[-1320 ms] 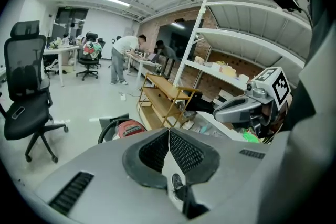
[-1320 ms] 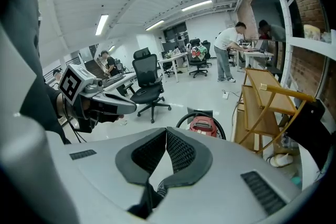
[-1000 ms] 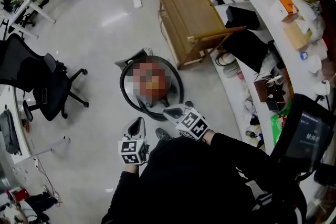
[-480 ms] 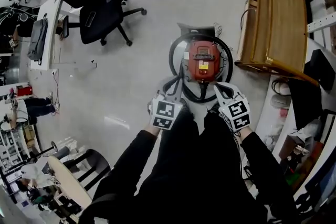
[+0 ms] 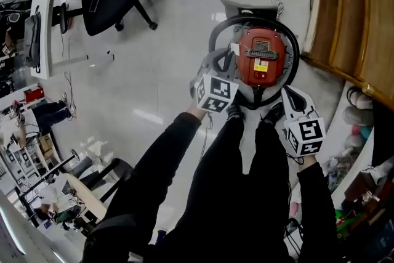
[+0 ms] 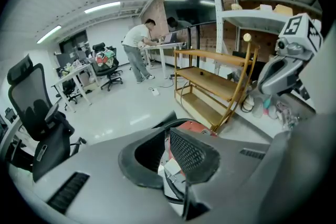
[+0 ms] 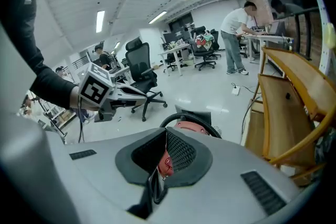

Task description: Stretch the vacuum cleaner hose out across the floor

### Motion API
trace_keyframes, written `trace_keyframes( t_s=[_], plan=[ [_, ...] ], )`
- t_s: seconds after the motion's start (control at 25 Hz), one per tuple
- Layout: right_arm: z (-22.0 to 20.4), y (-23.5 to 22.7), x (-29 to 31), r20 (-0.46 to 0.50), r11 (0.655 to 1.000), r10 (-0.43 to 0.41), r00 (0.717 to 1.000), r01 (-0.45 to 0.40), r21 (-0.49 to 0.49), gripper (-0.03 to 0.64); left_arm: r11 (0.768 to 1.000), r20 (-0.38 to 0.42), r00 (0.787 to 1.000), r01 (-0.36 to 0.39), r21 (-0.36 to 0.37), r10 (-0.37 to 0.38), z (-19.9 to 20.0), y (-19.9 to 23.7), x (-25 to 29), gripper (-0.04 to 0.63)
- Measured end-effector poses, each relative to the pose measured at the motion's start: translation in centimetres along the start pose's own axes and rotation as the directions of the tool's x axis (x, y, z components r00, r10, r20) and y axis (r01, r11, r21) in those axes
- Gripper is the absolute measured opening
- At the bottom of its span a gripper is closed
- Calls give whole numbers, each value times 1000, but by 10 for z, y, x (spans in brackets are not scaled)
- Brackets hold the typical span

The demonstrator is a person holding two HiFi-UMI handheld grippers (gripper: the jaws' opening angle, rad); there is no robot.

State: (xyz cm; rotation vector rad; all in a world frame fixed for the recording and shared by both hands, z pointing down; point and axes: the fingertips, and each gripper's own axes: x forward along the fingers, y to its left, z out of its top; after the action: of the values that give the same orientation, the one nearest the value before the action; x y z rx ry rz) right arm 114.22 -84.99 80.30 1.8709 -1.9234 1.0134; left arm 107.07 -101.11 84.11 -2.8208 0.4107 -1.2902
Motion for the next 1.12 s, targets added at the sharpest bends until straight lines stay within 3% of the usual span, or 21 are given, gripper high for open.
trace_keyframes(
  t_s=[0.08,0.2,0.28,0.48,0.56,0.68,0.72,0.92,1.12],
  plan=[
    [-15,-8,17,-4,1000,-2,1000,2,26,12,999,-11,1000,-20,30,21,-12,15,36,25],
    [-32,-22,41,5,999,10,1000,-10,45,12,990,-37,999,-8,141,13,-31,27,97,64],
    [-46,-29,54,12,998,23,1000,-24,52,12,974,-75,997,10,228,7,-50,29,133,112],
    [-74,-40,68,13,996,52,999,-53,75,12,928,-173,981,-15,373,86,-91,50,196,210],
    [-84,-45,71,12,994,50,999,-51,100,12,896,-202,976,15,445,84,-96,56,218,226],
    [-101,-51,78,12,991,51,999,-52,123,12,829,-227,970,58,556,84,-101,60,250,230],
    [-107,-53,80,11,991,50,999,-51,125,12,818,-237,968,67,571,86,-103,61,260,232],
    [-128,-54,77,-8,990,32,999,-30,135,12,841,-283,955,77,535,93,-112,59,286,232],
    [-127,-44,74,-12,992,35,999,-34,118,12,828,-312,944,89,554,107,-117,58,291,199]
  ],
)
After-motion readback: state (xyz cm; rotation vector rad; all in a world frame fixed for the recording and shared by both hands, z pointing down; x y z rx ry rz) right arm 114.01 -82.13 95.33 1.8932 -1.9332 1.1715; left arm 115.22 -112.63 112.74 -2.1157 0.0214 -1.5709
